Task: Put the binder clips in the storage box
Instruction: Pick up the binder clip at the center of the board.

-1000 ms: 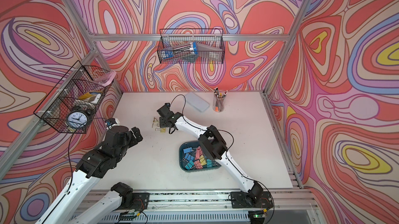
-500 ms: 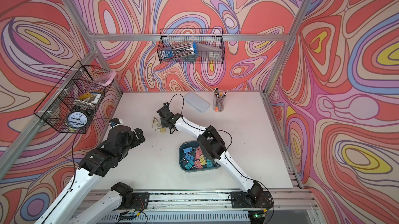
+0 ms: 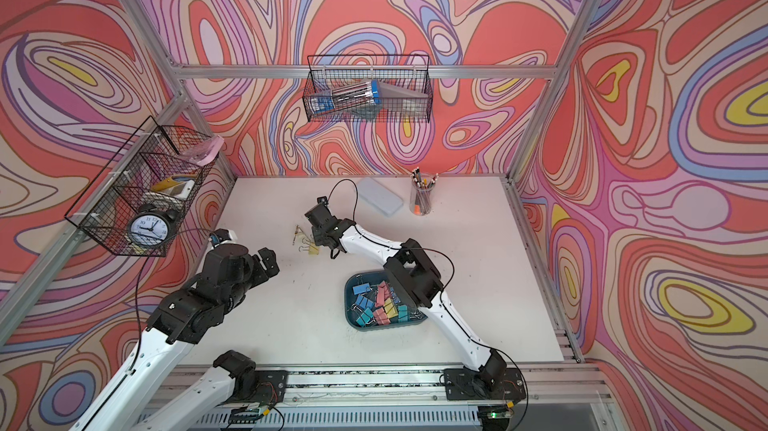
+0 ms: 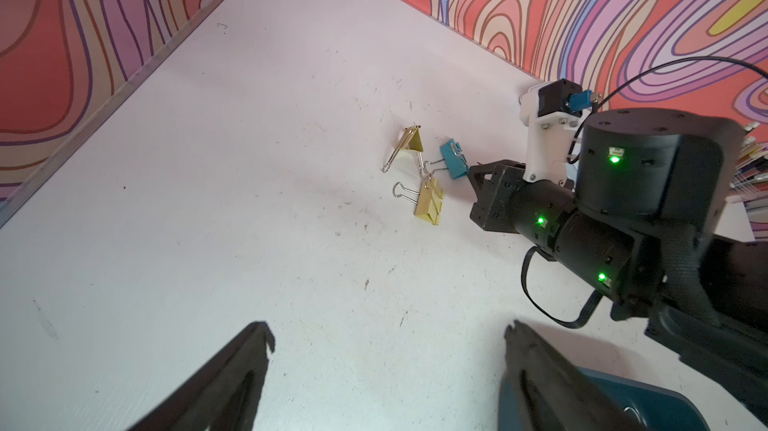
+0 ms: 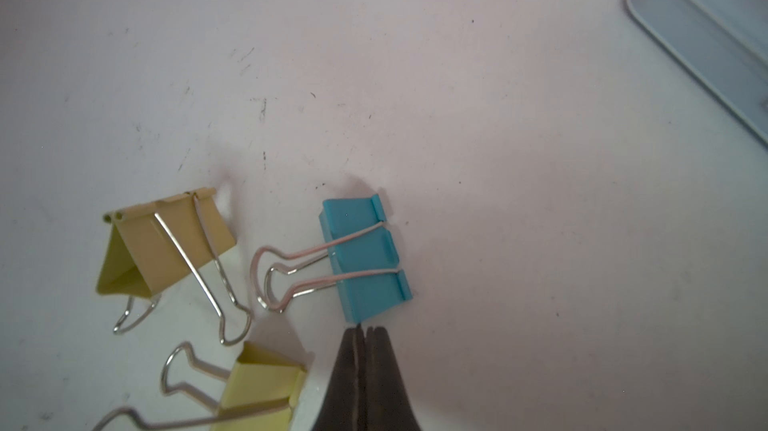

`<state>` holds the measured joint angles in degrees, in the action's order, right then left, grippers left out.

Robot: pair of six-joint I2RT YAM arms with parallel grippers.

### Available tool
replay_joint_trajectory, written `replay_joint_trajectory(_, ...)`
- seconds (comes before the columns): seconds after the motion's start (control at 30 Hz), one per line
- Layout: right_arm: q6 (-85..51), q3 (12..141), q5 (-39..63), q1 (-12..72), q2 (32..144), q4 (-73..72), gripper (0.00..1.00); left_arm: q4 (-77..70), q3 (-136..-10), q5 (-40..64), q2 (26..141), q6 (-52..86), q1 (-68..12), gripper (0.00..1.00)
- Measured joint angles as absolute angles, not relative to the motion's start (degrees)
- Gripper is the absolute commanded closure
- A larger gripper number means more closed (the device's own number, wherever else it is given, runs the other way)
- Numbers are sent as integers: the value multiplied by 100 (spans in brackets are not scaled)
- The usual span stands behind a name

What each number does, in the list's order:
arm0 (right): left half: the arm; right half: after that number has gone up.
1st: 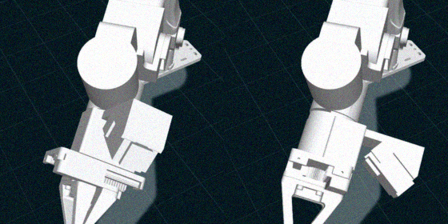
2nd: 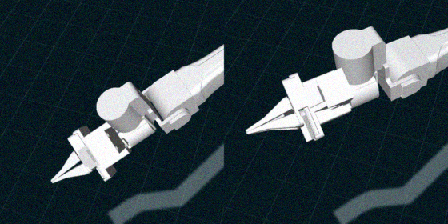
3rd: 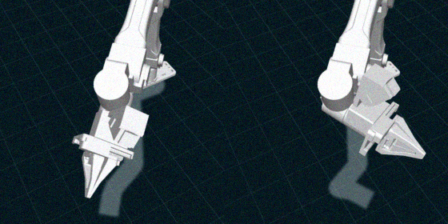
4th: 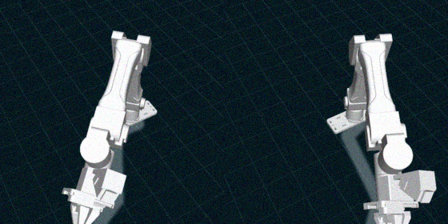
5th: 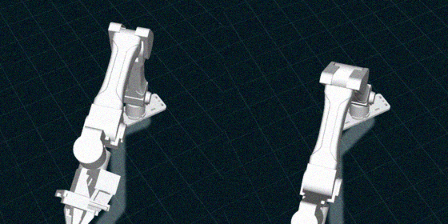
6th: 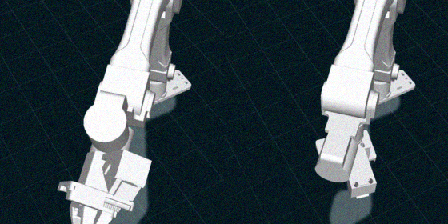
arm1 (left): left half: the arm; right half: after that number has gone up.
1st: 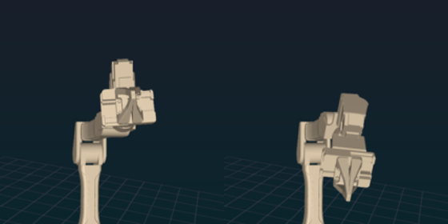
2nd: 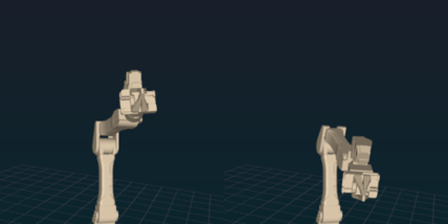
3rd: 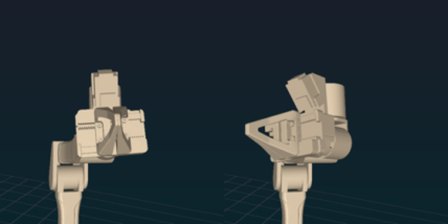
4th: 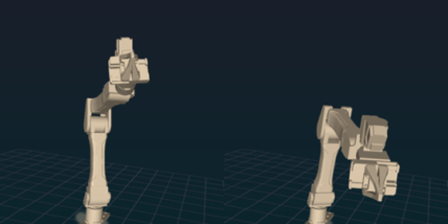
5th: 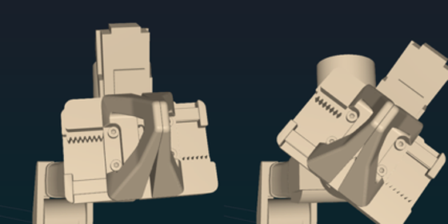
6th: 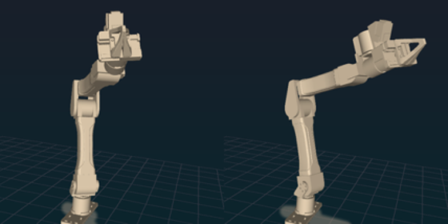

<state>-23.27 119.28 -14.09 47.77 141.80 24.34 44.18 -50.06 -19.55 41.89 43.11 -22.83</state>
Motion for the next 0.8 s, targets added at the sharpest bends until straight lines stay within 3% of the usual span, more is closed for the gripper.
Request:
replay_joint_trajectory(0.07,-2359,11609,-1365,4777,13920,2327,98,4418,-5006,-1938,4189,4316,-2283,6)
replay_joint_trajectory(0.2,-2353,11279,-1214,4777,13487,2134,78,4416,-5000,-1903,4195,4333,-2283,6)
replay_joint_trajectory(0.3,-2309,11371,-1129,4777,13410,2003,71,4416,-4974,-1887,4202,4333,-2283,3)
replay_joint_trajectory(0.6,-1839,12842,-1068,4777,14370,2154,58,4414,-4943,-1789,4086,4211,-2283,1)
replay_joint_trajectory(0.8,-1372,13373,-1173,4777,15028,2388,57,4414,-4941,-1767,4038,4128,-2283,1)
